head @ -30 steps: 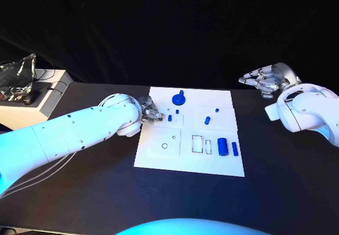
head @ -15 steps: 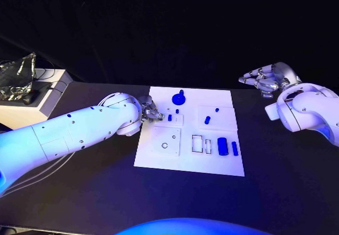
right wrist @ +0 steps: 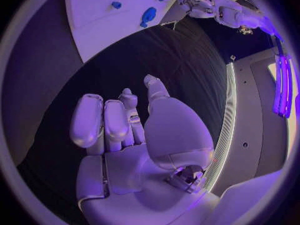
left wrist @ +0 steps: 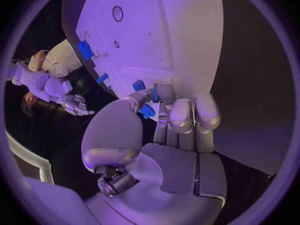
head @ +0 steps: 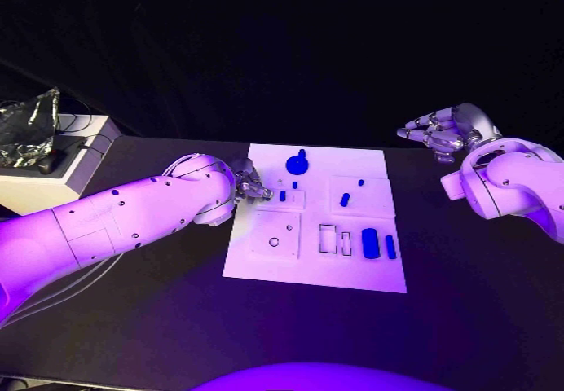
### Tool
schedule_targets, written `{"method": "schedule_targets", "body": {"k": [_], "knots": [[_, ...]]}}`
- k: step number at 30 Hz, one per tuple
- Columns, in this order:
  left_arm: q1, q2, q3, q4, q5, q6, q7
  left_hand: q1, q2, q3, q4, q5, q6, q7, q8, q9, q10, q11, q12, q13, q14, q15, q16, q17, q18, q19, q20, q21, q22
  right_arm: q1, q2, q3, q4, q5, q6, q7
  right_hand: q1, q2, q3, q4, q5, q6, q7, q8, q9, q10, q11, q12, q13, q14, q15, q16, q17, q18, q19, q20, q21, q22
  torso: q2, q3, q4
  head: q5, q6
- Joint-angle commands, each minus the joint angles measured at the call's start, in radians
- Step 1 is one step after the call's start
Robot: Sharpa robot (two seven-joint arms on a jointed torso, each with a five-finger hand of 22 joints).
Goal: Assemble the parts on the task board
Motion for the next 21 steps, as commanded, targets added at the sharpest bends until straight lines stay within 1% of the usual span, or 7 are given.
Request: {"method": "schedule_targets", "body": {"k": [1,2,6,9,16,20,21], "knots": [[-0.01,0.0,-0.008,-0.005,-0.004,0.052,-0.032,0.03,0.018,0.024,-0.034,0.002,-0.001,-0.01,-0.001,0.0,0.001,-0.004,-0.002,0.001,0.0,0.005,0.004,0.001,-0.005,-0.001,0.006,0.003,0.096,0.0,-0.001,0.0,0.002,-0.009,-0.001,0.01,-0.004,0.006,-0.001,0.003,0.007,0.001,0.006,-0.006,-0.001,-0.002,-0.003,-0.006,0.001,0.001,-0.004,-0.004,0.0,0.005,0.04,-0.008,-0.006,0.148,-0.001,-0.0005,-0.0006,0.0,0.0],[-0.01,0.0,-0.008,-0.004,-0.005,0.052,-0.032,0.031,0.014,0.001,-0.027,0.002,0.002,-0.012,-0.002,-0.003,0.001,-0.005,-0.001,0.002,0.0,0.005,0.004,0.002,-0.005,-0.001,0.005,0.003,0.096,0.0,-0.001,0.0,0.002,-0.009,-0.001,0.01,-0.004,0.006,-0.001,0.003,0.007,0.001,0.006,-0.006,-0.001,-0.002,-0.003,-0.006,0.001,0.001,-0.004,-0.004,0.0,0.005,0.04,-0.008,-0.006,0.148,0.0,-0.0007,-0.0005,0.0,-0.001],[-0.01,0.0,-0.008,-0.003,-0.005,0.05,-0.031,0.032,0.004,-0.031,-0.006,0.002,0.006,-0.015,-0.003,-0.009,0.0,-0.006,-0.001,0.002,0.0,0.004,0.005,0.003,-0.007,0.0,0.002,0.003,0.095,0.0,-0.001,0.0,0.002,-0.009,-0.001,0.01,-0.004,0.006,-0.001,0.003,0.007,0.001,0.006,-0.006,-0.001,-0.002,-0.003,-0.006,0.001,0.001,-0.004,-0.004,0.0,0.005,0.04,-0.008,-0.006,0.148,0.0,-0.0007,0.0002,0.0,-0.001],[-0.01,0.0,-0.008,-0.003,-0.005,0.048,-0.031,0.032,-0.003,-0.059,0.018,0.002,0.009,-0.017,-0.003,-0.012,0.0,-0.007,0.0,0.003,0.0,0.003,0.005,0.003,-0.008,-0.001,0.0,0.002,0.095,0.0,-0.001,0.0,0.002,-0.009,-0.001,0.01,-0.004,0.006,-0.001,0.003,0.007,0.001,0.006,-0.006,-0.001,-0.002,-0.003,-0.006,0.001,0.001,-0.004,-0.004,0.0,0.005,0.04,-0.008,-0.006,0.148,0.0,-0.0006,-0.0001,0.0,0.0],[-0.01,0.0,-0.008,-0.004,-0.005,0.04,-0.03,0.046,-0.005,-0.111,0.066,0.002,0.012,-0.018,-0.001,-0.014,0.0,-0.007,0.0,0.002,0.0,0.002,0.005,0.004,-0.01,0.0,-0.003,0.002,0.094,0.0,-0.001,0.0,0.001,-0.009,-0.002,0.01,-0.004,0.006,-0.001,0.003,0.007,0.001,0.006,-0.006,-0.001,-0.002,-0.003,-0.006,0.001,0.001,-0.004,-0.004,0.0,0.005,0.04,-0.008,-0.006,0.148,0.0,-0.001,0.0005,0.0,0.001],[-0.01,0.001,-0.008,-0.005,-0.005,0.037,-0.029,0.051,-0.001,-0.156,0.094,0.004,0.014,-0.018,0.0,-0.014,-0.001,-0.008,0.001,0.002,-0.001,0.002,0.003,0.003,-0.012,0.0,-0.005,0.002,0.094,0.0,-0.001,0.0,0.001,-0.009,-0.003,0.011,-0.004,0.006,-0.001,0.003,0.007,0.001,0.006,-0.006,-0.001,-0.002,-0.003,-0.006,0.001,0.001,-0.004,-0.004,0.0,0.005,0.04,-0.008,-0.006,0.148,-0.001,-0.0012,0.0005,0.0,0.001],[-0.01,0.001,-0.008,-0.005,-0.005,0.036,-0.029,0.048,-0.005,-0.167,0.103,0.004,0.015,-0.019,0.001,-0.014,0.0,-0.007,0.002,0.002,0.0,0.002,0.004,0.004,-0.011,0.0,-0.005,0.001,0.093,0.0,-0.001,0.0,0.001,-0.009,-0.003,0.011,-0.004,0.006,-0.001,0.003,0.007,0.001,0.006,-0.006,-0.001,-0.002,-0.003,-0.006,0.001,0.001,-0.004,-0.004,0.0,0.005,0.04,-0.008,-0.006,0.148,0.0,-0.0012,0.0008,0.0,0.002]]}}
